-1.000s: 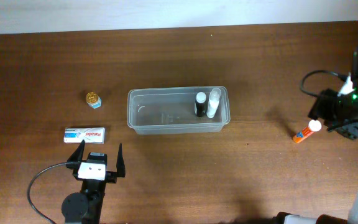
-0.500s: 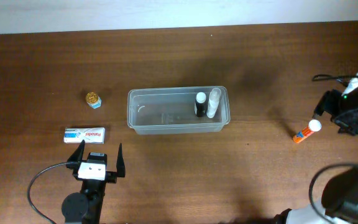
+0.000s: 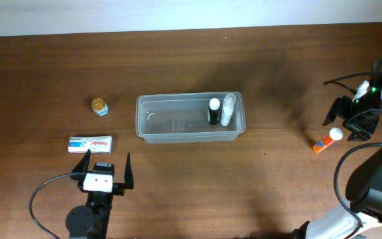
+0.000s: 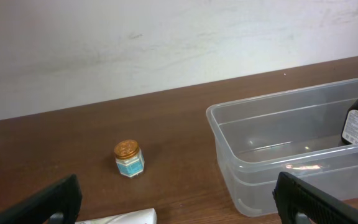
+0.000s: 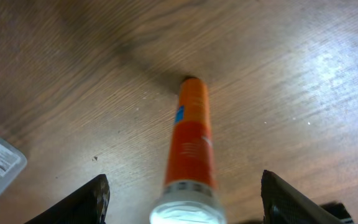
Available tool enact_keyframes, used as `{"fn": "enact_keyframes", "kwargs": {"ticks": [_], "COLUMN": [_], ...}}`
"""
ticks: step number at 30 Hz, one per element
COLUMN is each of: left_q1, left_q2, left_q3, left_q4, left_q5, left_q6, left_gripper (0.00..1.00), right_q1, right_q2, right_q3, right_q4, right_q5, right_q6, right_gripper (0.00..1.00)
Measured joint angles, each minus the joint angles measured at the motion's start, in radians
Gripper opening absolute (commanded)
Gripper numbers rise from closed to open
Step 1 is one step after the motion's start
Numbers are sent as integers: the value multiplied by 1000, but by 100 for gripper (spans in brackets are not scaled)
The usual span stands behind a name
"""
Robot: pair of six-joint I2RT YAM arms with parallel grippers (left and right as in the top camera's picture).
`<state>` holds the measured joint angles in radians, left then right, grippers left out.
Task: Pack container
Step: 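Move the right gripper to the orange tube and grasp it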
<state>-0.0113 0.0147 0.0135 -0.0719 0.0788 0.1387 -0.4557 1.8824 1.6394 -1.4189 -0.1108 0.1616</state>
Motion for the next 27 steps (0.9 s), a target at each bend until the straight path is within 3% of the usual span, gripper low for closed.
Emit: {"fn": "enact_keyframes", "kwargs": {"ticks": [10,27], "left_q1": [0,0], "left_q2": [0,0], "left_q3": [0,0], "left_q4": [0,0], "left_q5": [0,0], "left_q6": [0,0], "left_gripper": [99,99], "right_q1": [120,124], "right_q2": [0,0], "right_q3": [-9,-69], "right_q4": [11,26], "right_q5": [82,134], "right_q6": [-13,-4], "right_gripper": [70,69]}}
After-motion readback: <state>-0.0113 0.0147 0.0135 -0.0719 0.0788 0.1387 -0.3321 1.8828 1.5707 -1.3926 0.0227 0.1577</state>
